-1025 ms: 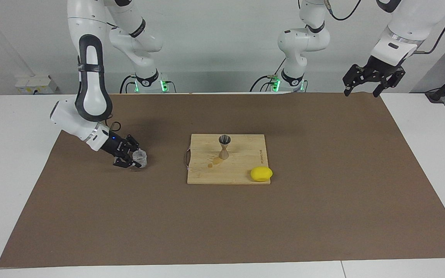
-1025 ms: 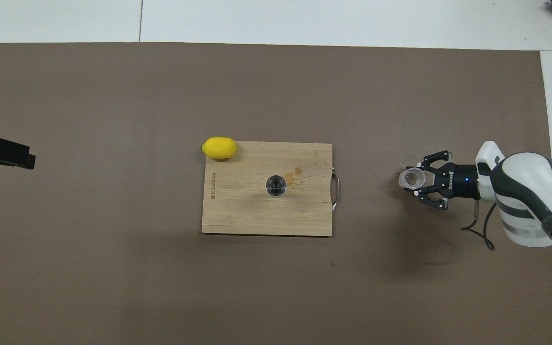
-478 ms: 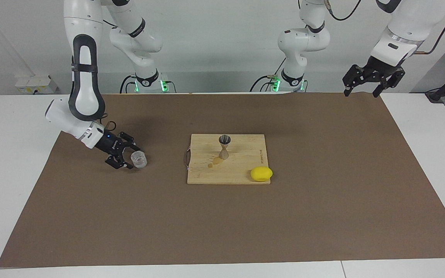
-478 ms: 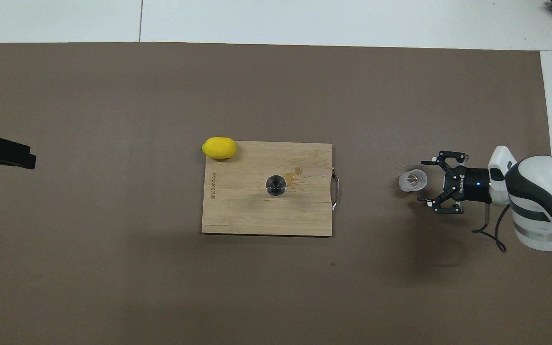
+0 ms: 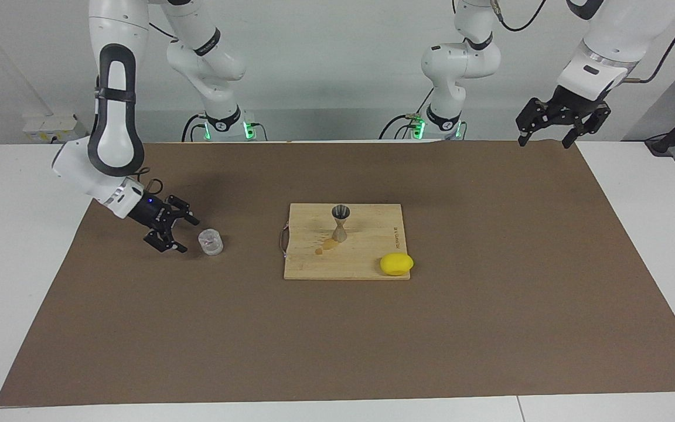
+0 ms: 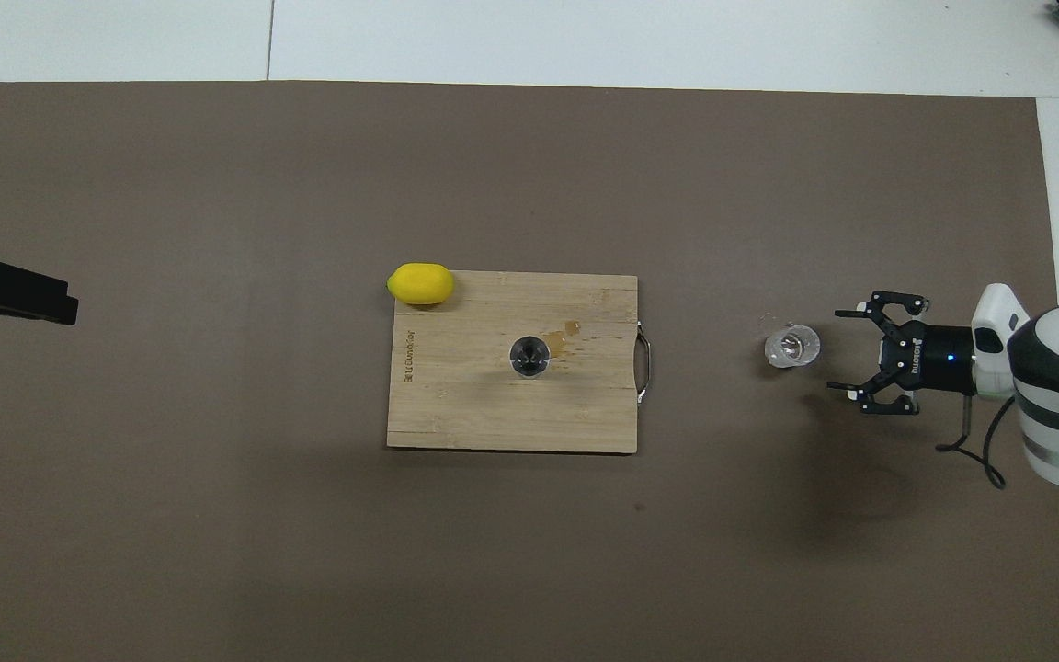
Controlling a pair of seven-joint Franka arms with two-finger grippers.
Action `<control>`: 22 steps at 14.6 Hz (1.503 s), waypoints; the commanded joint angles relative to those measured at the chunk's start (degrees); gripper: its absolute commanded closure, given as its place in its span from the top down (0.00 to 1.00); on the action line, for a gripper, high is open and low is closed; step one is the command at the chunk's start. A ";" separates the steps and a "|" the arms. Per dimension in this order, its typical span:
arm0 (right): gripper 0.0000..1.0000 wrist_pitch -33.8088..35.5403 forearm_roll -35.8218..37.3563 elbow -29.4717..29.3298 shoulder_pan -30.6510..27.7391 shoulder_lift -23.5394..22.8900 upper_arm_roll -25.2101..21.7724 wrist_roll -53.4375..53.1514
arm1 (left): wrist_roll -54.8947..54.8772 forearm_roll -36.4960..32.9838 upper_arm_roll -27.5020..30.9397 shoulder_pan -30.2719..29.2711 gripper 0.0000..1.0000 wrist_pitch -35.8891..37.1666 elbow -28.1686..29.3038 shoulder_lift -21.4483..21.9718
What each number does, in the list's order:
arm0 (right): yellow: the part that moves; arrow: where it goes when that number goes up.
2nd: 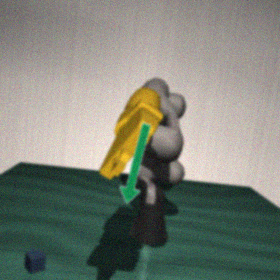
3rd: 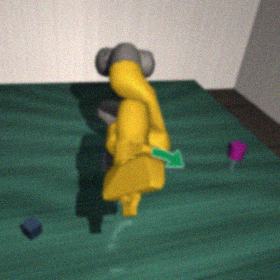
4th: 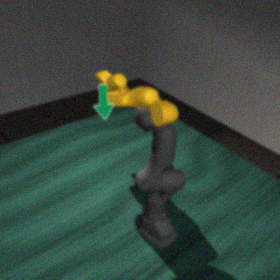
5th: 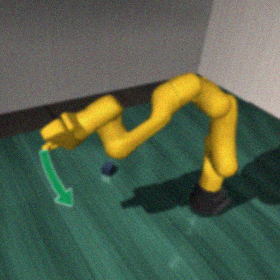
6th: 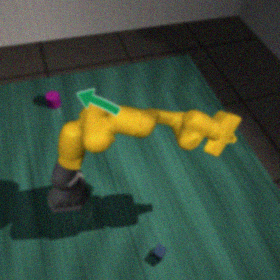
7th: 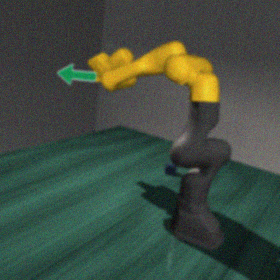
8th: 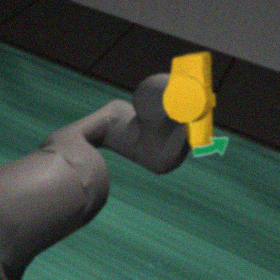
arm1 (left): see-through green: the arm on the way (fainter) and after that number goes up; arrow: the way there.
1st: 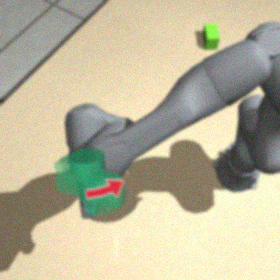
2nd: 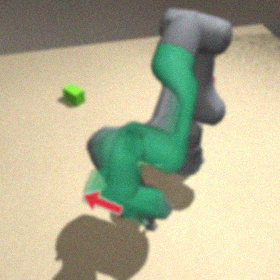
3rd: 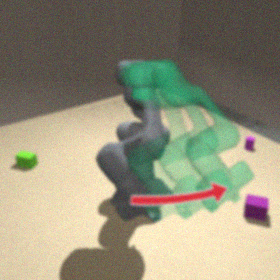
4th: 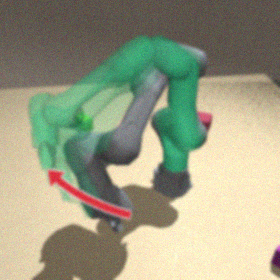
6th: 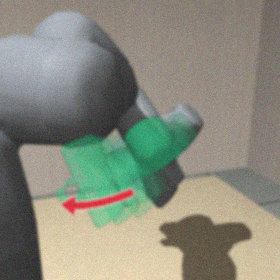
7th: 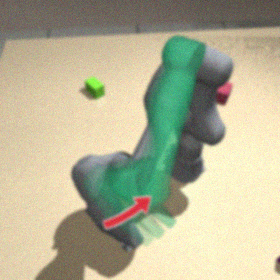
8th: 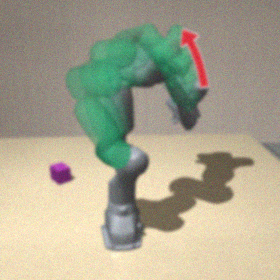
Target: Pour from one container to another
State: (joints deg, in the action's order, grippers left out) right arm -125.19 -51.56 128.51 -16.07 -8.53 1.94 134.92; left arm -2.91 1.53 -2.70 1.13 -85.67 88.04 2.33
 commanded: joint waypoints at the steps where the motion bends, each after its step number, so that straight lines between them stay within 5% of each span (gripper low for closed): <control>1: 1.00 1.00 5.22 1.04 0.33 4.56 0.43 -7.44 | 0.80 -1.09 0.50 0.89 1.00 -1.16 1.52 1.10; 4: 1.00 0.91 10.41 0.16 3.39 7.81 0.61 -17.37 | 0.80 -1.09 0.50 0.89 1.00 -1.16 1.52 1.10; 9: 1.00 1.26 24.99 -3.87 12.62 13.97 0.87 -50.30 | 0.89 -1.09 0.50 0.89 1.00 -1.16 1.43 1.10; 17: 1.00 15.67 42.76 -20.31 20.37 12.57 1.14 -96.55 | 0.80 -1.09 0.50 0.89 1.00 -1.25 1.52 1.10; 22: 1.00 16.12 45.48 -27.43 19.41 10.29 1.05 -103.42 | 0.80 -1.09 0.50 0.80 1.00 -1.34 1.52 1.10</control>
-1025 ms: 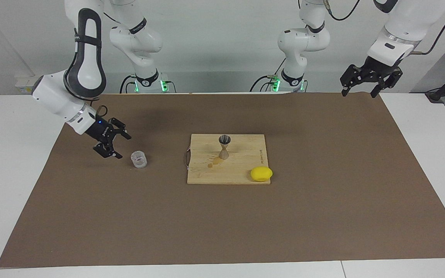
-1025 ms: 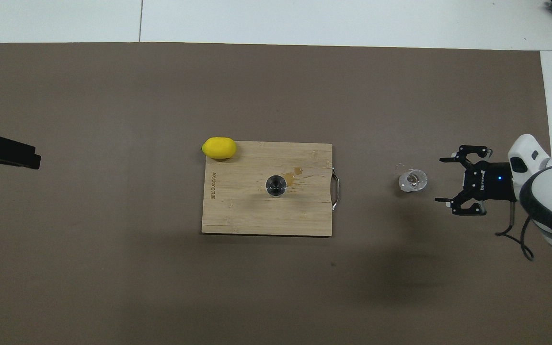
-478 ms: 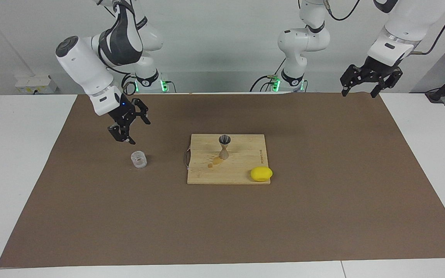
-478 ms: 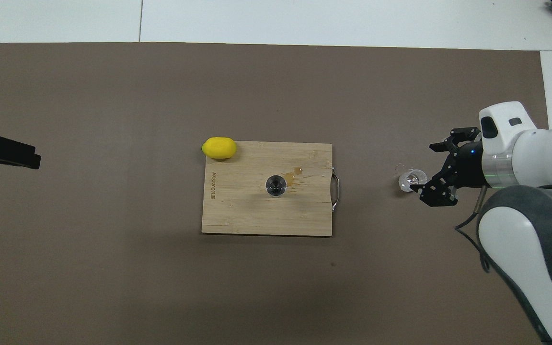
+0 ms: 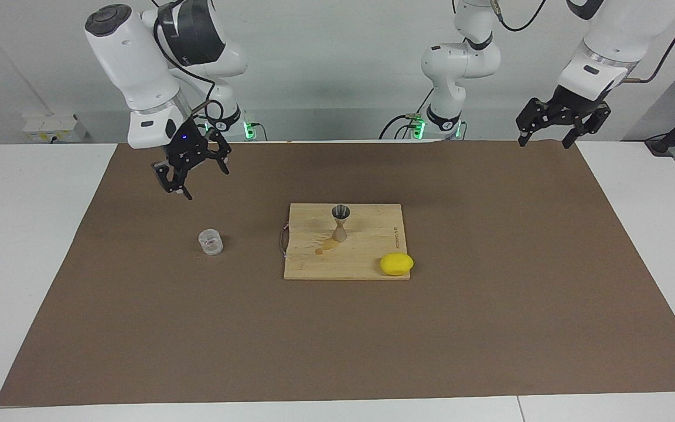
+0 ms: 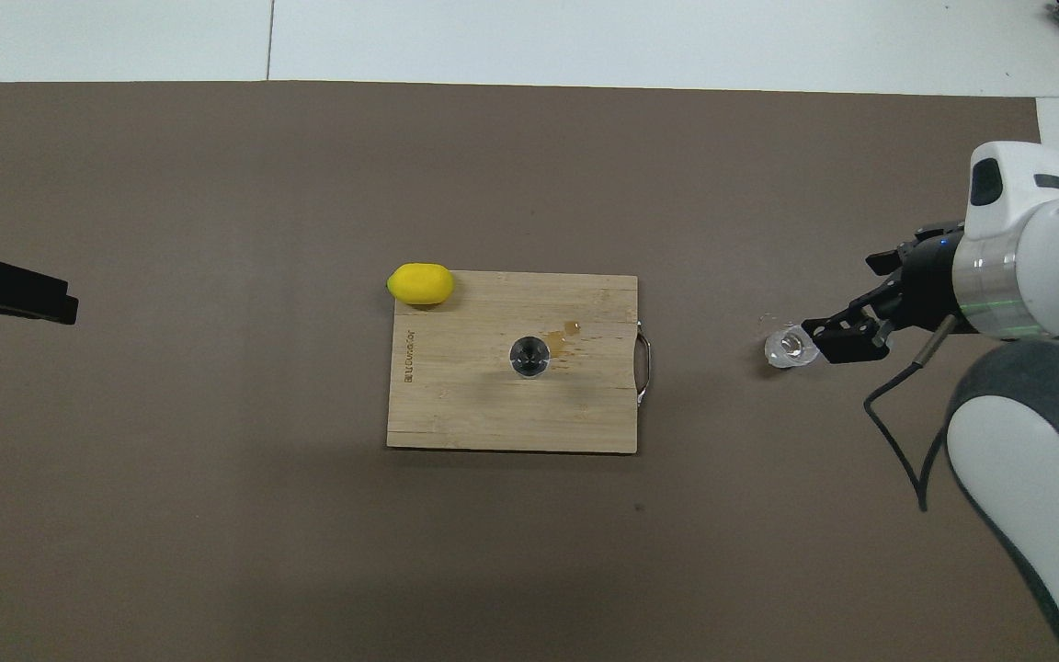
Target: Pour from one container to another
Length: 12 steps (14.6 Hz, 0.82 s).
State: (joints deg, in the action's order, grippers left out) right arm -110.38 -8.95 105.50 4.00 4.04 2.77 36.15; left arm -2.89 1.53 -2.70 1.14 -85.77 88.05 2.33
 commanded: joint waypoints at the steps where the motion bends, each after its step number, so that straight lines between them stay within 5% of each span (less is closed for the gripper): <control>1: 1.00 1.48 4.72 -5.73 -0.57 -2.80 0.22 -11.13 | 0.78 -1.09 0.50 0.80 1.00 -1.25 1.51 1.10; 8: 1.00 9.99 8.16 -8.47 0.22 -2.98 0.31 -52.54 | 0.69 -1.09 0.41 0.36 1.00 -1.33 1.51 1.10; 12: 1.00 13.43 10.45 -7.59 0.05 -2.02 0.31 -54.96 | 0.69 -1.09 0.50 0.27 1.00 -1.33 1.51 1.10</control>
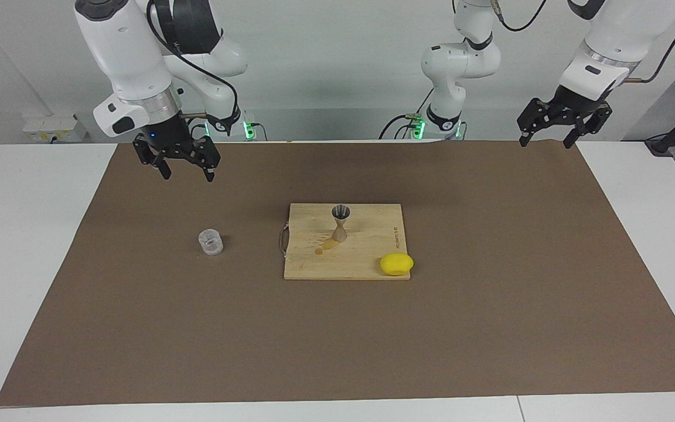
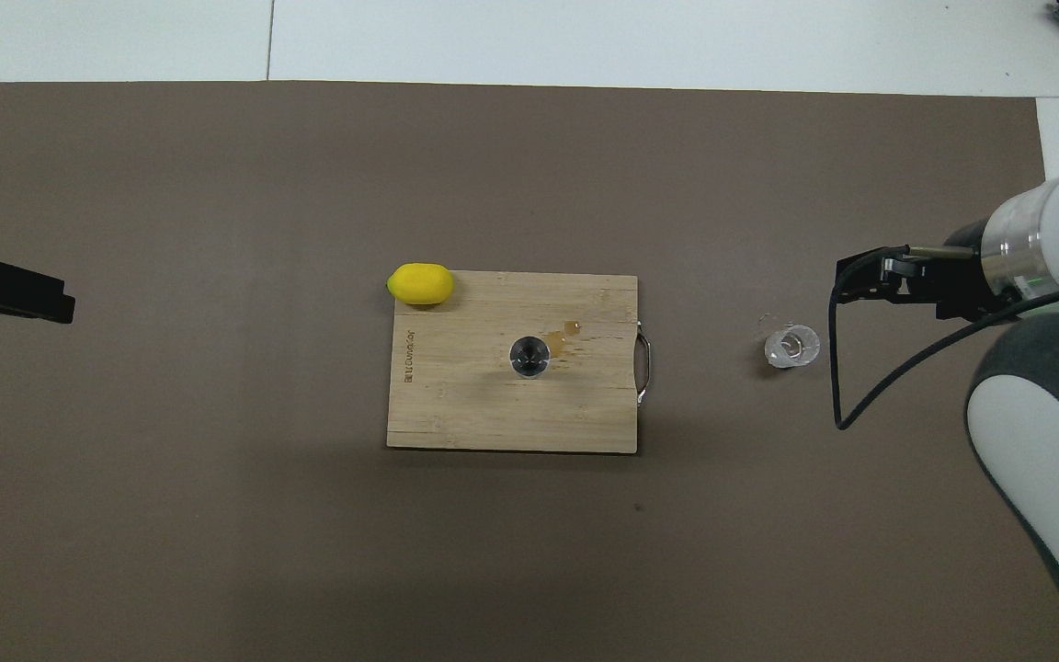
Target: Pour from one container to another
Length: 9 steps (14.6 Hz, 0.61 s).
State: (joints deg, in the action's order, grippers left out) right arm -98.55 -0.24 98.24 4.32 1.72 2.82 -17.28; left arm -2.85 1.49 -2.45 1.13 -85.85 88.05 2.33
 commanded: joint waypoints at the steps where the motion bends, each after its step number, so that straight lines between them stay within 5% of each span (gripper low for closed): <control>1: 1.00 2.48 1.73 -0.24 -0.28 0.56 0.17 -1.35 | 0.65 -1.05 0.25 0.27 1.00 -1.25 1.51 1.10; 9: 1.00 2.93 0.59 -0.50 -1.95 0.39 -0.45 10.60 | 0.65 -1.05 0.16 0.27 1.00 -1.25 1.60 1.10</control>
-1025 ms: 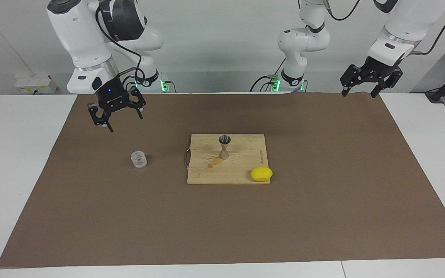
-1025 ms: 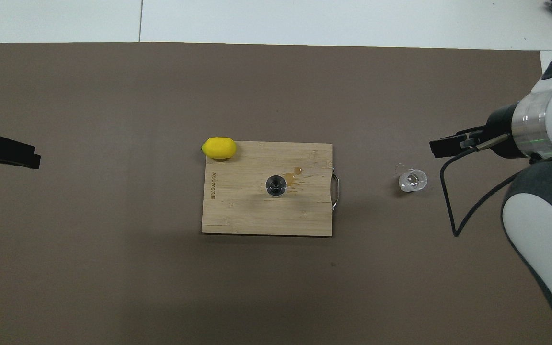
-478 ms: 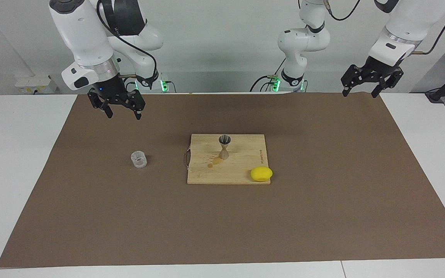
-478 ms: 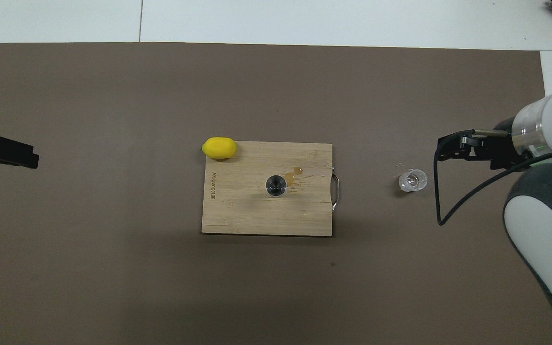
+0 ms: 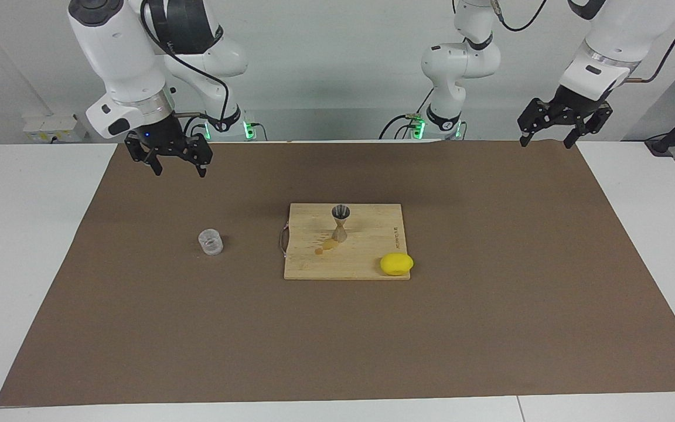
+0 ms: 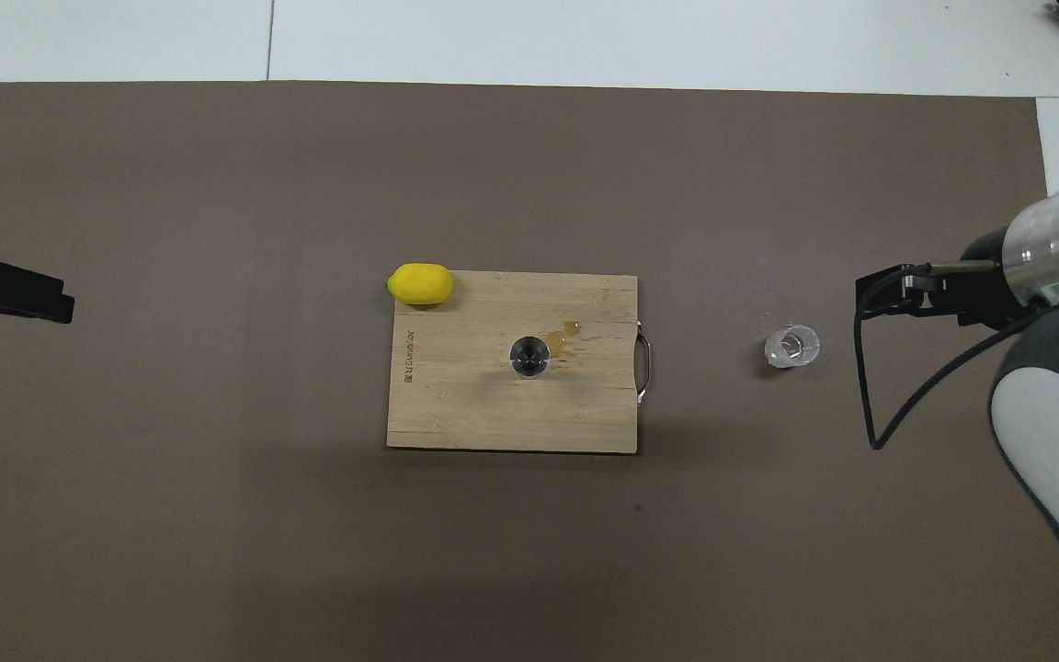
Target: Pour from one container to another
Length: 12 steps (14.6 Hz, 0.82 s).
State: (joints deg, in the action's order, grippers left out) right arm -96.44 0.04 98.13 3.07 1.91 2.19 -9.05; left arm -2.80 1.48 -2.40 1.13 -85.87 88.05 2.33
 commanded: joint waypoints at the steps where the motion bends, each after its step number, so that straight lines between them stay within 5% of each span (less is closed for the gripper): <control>1: 1.00 0.64 0.49 -0.39 -0.52 0.20 0.19 2.46 | 0.60 -1.04 0.12 0.19 1.00 -1.23 1.59 1.10; 12: 1.00 0.99 -0.39 0.13 -0.61 0.46 0.36 2.37 | 0.52 -1.04 0.12 0.19 1.00 -1.23 1.51 1.10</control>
State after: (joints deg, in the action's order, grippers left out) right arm -96.36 0.03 98.14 2.82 1.91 2.27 -7.69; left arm -2.77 1.47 -2.36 1.13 -85.87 88.07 2.33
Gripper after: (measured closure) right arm 0.000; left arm 0.000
